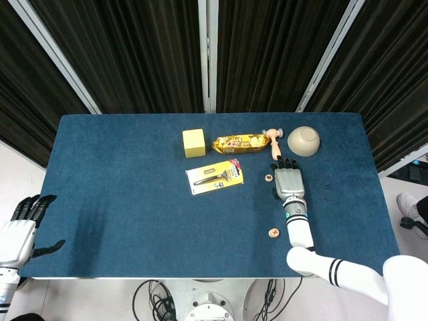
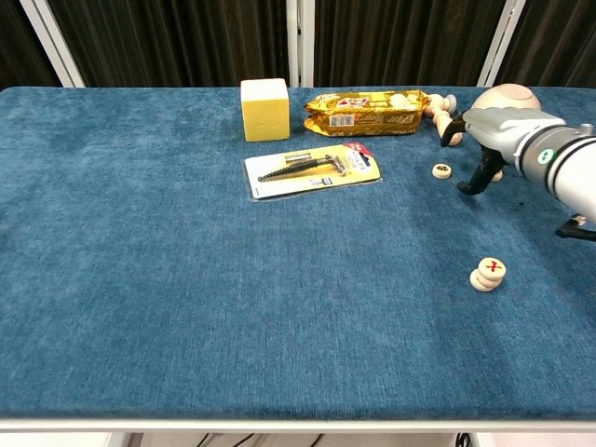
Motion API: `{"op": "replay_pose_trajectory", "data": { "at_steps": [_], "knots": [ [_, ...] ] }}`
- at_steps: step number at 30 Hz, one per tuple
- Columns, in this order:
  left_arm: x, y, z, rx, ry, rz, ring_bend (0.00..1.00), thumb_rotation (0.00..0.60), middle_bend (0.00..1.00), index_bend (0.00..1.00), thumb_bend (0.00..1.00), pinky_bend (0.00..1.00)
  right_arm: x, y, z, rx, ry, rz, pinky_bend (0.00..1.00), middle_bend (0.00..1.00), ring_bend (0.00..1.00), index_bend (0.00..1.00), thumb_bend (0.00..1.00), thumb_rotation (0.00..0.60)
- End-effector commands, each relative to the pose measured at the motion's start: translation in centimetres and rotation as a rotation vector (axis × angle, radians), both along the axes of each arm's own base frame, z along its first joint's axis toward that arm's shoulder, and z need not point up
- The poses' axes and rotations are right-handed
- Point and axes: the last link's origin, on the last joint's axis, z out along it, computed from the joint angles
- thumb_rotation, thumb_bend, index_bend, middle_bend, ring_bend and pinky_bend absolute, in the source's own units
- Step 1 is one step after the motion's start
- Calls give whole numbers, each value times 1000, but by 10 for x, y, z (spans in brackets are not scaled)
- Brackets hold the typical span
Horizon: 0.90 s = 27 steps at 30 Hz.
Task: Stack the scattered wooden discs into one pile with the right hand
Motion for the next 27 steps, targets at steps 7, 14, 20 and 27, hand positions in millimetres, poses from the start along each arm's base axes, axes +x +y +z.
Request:
{"op": "replay_pose_trajectory", "data": {
  "at_steps": [7,14,20,27],
  "knots": [
    [-1,0,0,3,0,1,0,600,87,105,127,0,5,-2,-17,-6,-16,5,0,36,0,338,282,600],
    [0,0,0,2,2,0,0,600,87,105,127,0,4,-5,-19,-22,3,8,0,41,0,353,282,600],
    [-1,0,0,2,2,1,0,600,87,105,127,0,1,-4,-18,-28,17,10,0,44,0,373,282,600],
    [0,0,0,0,4,-1,0,600,88,105,127,0,1,-3,-18,-41,23,17,0,54,0,436,295,600]
  ]
}}
